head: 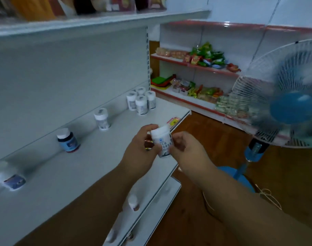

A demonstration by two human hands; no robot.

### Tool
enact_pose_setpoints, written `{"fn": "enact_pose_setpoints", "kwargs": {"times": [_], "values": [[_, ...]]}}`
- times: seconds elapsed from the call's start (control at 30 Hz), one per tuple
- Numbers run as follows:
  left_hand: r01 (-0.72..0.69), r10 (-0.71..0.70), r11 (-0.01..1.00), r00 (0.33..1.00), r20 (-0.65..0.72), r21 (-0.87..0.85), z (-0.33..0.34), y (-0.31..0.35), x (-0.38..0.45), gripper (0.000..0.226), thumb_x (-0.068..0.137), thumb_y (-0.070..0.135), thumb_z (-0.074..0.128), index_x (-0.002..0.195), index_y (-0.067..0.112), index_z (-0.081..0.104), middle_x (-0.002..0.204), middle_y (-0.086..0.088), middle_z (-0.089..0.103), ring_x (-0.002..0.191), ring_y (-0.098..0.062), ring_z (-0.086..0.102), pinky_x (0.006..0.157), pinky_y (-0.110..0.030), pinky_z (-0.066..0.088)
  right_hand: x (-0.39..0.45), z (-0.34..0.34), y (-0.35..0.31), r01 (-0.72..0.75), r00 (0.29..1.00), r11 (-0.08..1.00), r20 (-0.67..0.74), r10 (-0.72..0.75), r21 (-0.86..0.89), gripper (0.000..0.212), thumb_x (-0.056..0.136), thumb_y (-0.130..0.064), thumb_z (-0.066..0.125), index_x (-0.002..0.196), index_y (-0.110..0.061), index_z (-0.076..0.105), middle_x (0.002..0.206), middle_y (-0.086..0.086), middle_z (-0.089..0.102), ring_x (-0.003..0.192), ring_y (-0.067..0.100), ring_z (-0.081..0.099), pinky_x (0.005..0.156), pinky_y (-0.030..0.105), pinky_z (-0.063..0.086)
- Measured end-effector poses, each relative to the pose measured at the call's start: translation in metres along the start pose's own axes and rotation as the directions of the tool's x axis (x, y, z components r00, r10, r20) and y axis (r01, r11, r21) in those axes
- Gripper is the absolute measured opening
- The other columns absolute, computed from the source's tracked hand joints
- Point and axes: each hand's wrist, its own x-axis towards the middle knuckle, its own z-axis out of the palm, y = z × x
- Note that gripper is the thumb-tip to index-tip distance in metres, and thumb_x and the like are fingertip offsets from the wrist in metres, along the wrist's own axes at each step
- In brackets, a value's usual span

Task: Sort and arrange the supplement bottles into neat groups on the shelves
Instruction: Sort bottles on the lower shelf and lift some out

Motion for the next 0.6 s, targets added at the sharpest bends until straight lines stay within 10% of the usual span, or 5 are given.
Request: {"fn": "enact_pose_setpoints", "kwargs": {"times": [0.27, 0.6], "values": [[0.065, -0.026, 0.975, 0.983, -0.180, 0.214, 0.038, -0.033, 0.125, 0.048, 0.088, 0.023, 0.073, 0.130, 0.033, 0.052, 0.118, 0.010, 0.061, 0.091, -0.009, 0.065, 0.071, -0.010, 0.048, 0.157, -0.017, 0.023, 0.227, 0.973, 0.906, 0.120, -0.196, -0.358, 0.013, 0.094, -0.027, 0.059, 0.105, -0.021, 0.063, 0.102, -0.004, 0.063, 0.088, 0.012, 0.056, 0.070, 0.021, 0.045], [0.378, -0.117, 0.845, 0.821, -0.559, 0.378, 0.073, -0.091, 0.196, 0.047, 0.087, 0.021, 0.071, 0.128, 0.040, 0.056, 0.115, 0.000, 0.050, 0.099, -0.021, 0.060, 0.091, -0.035, 0.052, 0.285, 0.021, 0.062, 0.415, 0.853, 0.845, 0.466, -0.234, -0.336, 0.022, 0.096, -0.035, 0.058, 0.110, -0.018, 0.056, 0.096, -0.003, 0.061, 0.081, 0.010, 0.051, 0.074, 0.021, 0.038]]}}
